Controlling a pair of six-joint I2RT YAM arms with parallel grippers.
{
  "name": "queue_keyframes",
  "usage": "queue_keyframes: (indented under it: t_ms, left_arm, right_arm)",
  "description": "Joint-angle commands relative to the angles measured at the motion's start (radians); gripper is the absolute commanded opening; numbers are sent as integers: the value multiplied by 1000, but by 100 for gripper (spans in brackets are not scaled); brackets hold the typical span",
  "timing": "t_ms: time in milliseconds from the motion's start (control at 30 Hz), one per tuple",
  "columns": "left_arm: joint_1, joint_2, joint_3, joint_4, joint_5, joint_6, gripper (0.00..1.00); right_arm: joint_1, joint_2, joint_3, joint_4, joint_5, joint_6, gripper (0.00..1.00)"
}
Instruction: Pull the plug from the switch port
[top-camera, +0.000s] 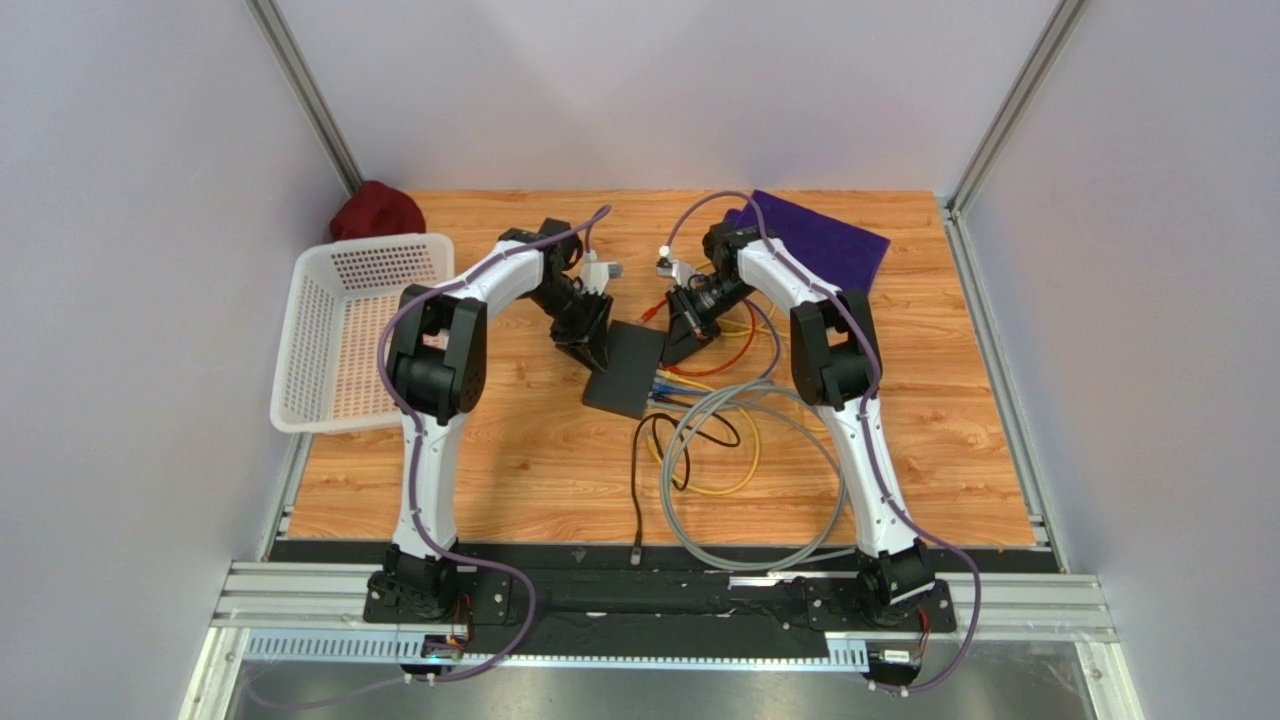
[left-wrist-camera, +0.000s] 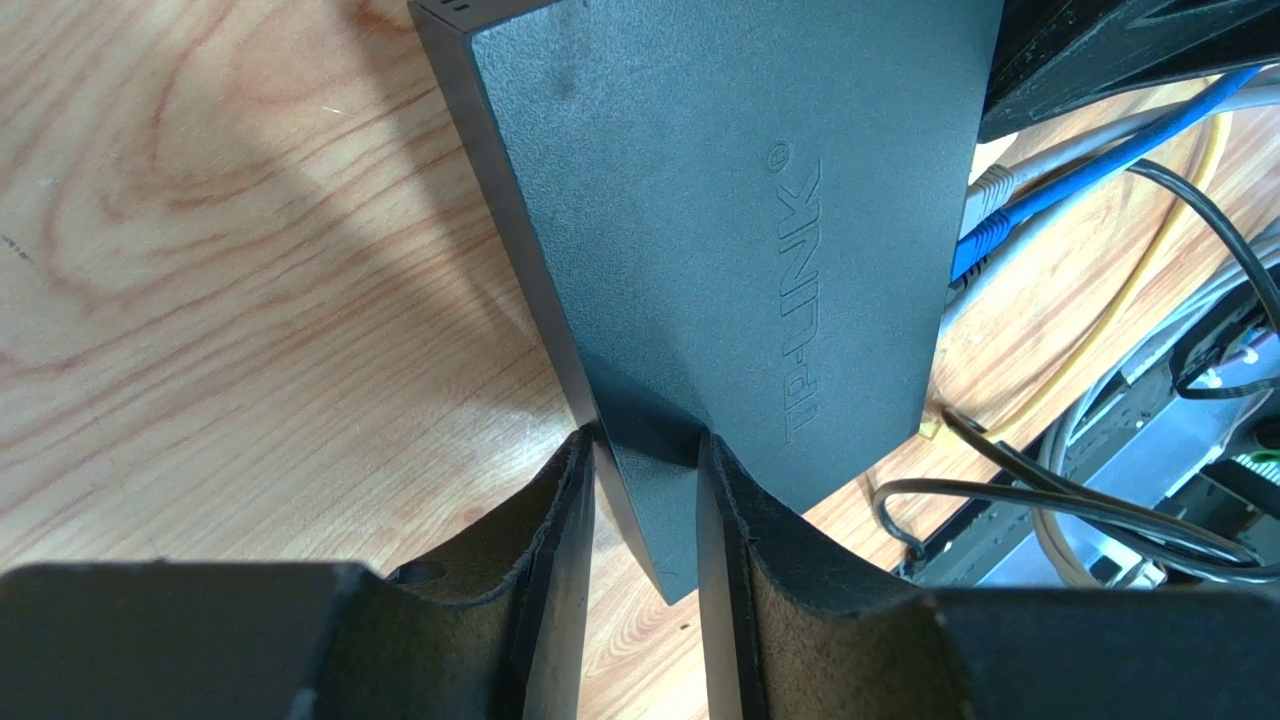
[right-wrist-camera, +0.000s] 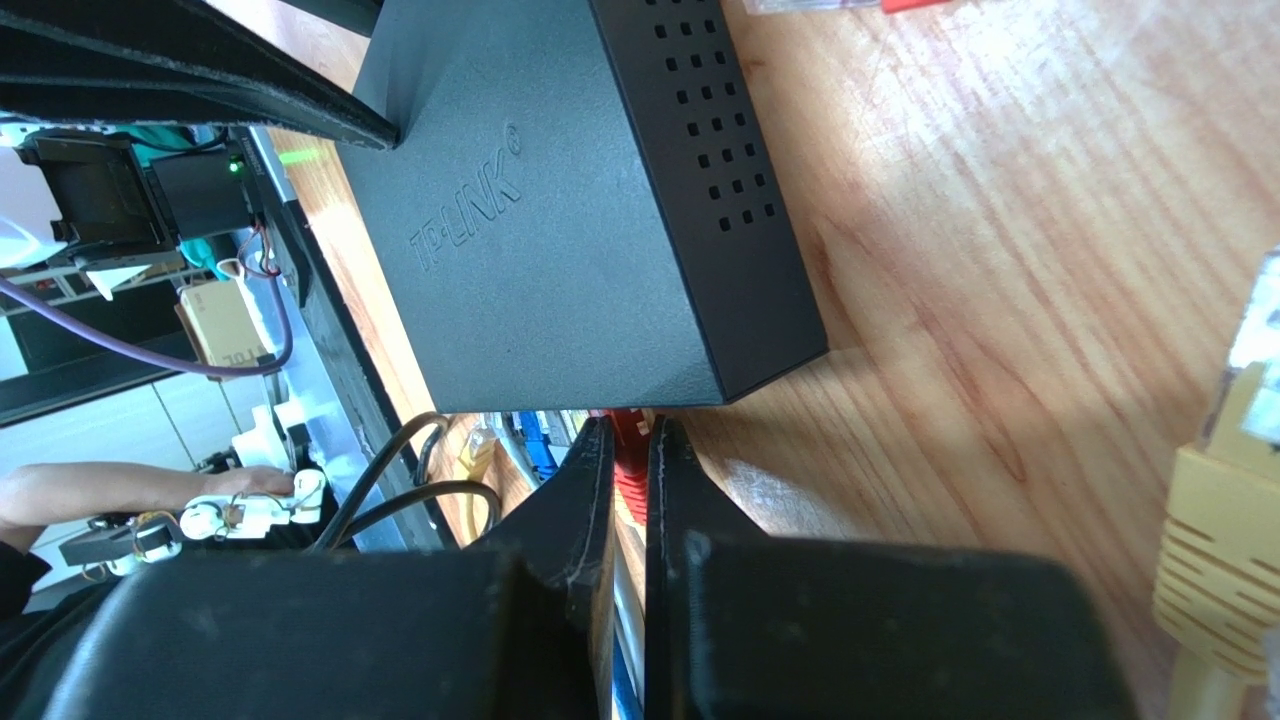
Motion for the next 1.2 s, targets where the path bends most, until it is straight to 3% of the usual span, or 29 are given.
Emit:
queue_keyframes:
  t_ms: [0, 333, 633, 867, 1033, 1167]
  left_arm:
    - [-26, 38, -2, 39, -67, 16, 36]
    - [-25, 35, -5, 39, -70, 18, 36]
    - [-26, 35, -2, 37, -73, 19, 35]
    - [-25, 27, -6, 33, -78, 25, 35]
    - [-25, 27, -8, 33, -84, 32, 35]
    - [-23, 26, -8, 34, -93, 35, 35]
  right_arm:
    - [35, 53, -65, -48, 133, -69, 0]
    - [-6, 70, -2, -11, 136, -14, 0]
    - [-12, 19, -146, -51, 85, -49, 0]
    - [-32, 25, -62, -66, 111, -57, 0]
    - [-49, 36, 4, -176, 133, -133, 0]
    - [-71, 17, -25, -203, 150, -160, 0]
